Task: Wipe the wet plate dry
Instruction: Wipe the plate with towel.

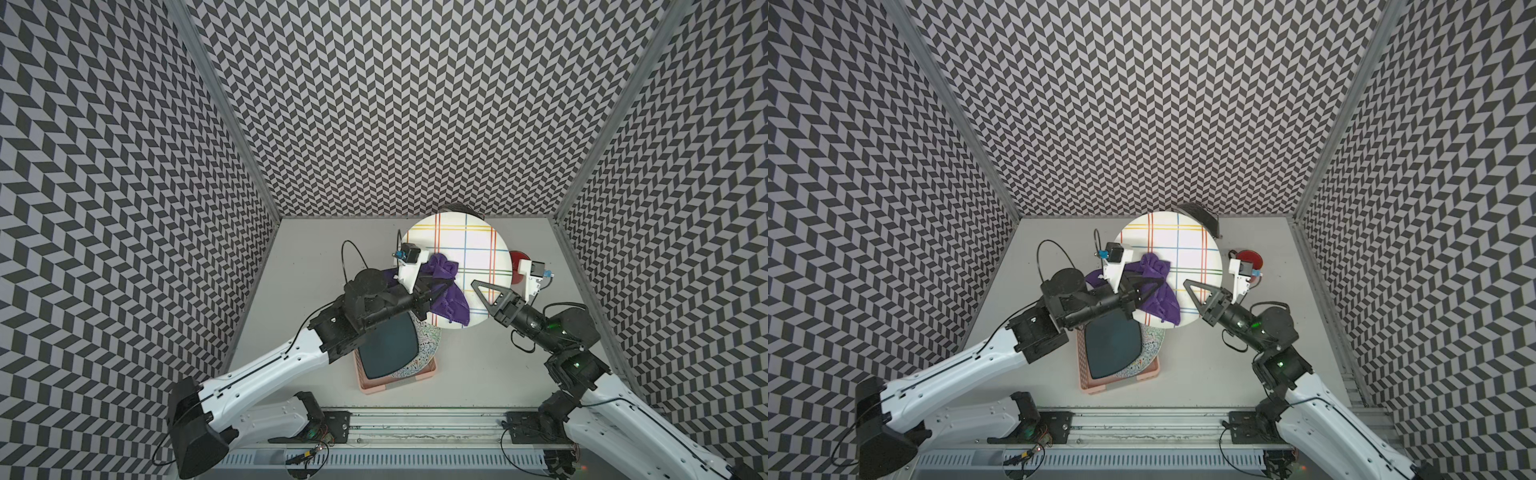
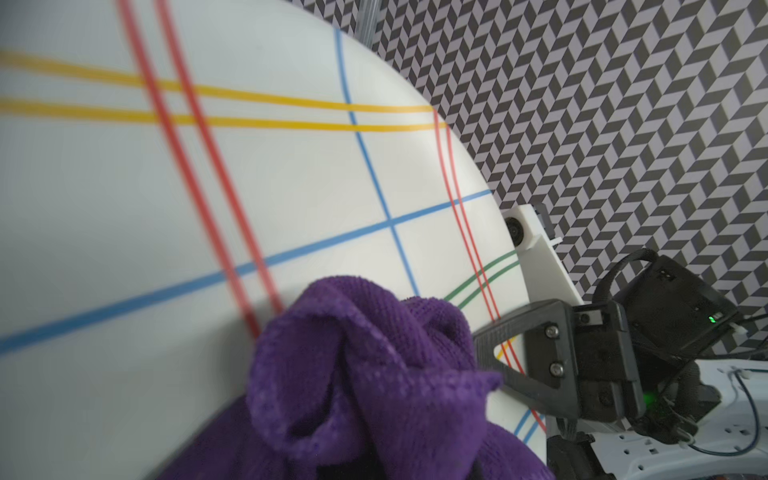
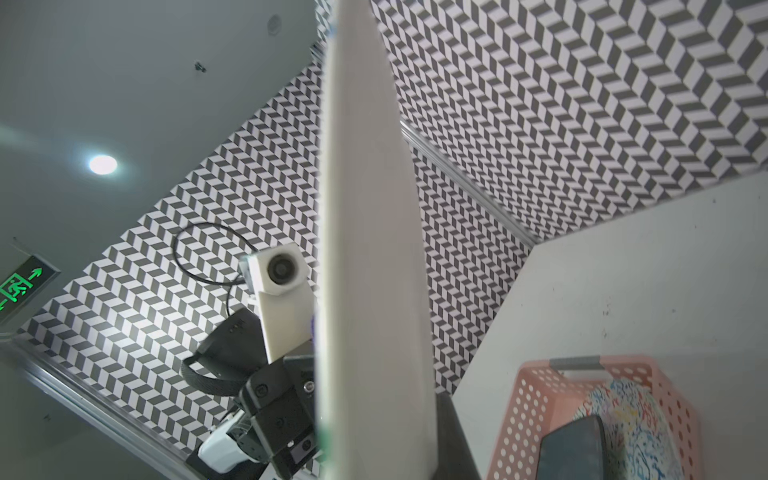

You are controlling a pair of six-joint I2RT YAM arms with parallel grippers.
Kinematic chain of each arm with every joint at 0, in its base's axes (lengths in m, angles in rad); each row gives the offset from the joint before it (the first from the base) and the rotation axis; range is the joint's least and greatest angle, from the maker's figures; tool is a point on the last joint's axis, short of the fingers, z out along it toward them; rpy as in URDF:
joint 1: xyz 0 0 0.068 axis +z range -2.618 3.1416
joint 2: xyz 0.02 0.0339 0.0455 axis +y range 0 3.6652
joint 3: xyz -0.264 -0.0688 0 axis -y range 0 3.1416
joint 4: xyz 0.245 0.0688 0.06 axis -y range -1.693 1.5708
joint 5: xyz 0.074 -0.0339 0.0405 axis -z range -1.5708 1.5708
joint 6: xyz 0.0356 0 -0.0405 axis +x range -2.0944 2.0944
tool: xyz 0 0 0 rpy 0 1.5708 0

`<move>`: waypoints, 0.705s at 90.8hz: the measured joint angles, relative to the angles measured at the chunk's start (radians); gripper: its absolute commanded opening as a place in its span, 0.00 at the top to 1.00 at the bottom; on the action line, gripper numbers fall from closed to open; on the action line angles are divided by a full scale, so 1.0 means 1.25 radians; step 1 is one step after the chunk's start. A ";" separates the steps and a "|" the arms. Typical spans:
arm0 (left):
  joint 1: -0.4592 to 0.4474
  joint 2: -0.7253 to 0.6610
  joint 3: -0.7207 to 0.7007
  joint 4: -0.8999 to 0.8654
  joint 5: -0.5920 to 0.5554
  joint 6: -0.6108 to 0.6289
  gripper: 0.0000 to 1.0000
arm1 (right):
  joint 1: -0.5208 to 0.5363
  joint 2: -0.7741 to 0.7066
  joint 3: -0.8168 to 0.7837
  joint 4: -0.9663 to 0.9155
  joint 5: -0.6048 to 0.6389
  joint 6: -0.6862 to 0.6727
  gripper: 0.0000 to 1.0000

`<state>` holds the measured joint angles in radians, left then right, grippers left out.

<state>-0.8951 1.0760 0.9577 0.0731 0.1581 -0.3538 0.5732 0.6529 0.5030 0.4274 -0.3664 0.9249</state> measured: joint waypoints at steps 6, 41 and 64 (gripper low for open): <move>0.012 -0.015 0.013 -0.006 0.003 -0.006 1.00 | 0.000 -0.001 0.014 0.003 -0.012 -0.033 1.00; 0.005 0.200 0.263 -0.073 0.067 0.043 1.00 | 0.021 0.028 -0.009 0.027 -0.043 -0.044 1.00; -0.036 0.158 0.091 0.043 0.034 0.011 1.00 | 0.046 0.038 0.003 -0.070 0.029 -0.041 1.00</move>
<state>-0.9398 1.2732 1.0710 0.1265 0.2008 -0.3397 0.6308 0.6998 0.5064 0.3401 -0.3298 0.8742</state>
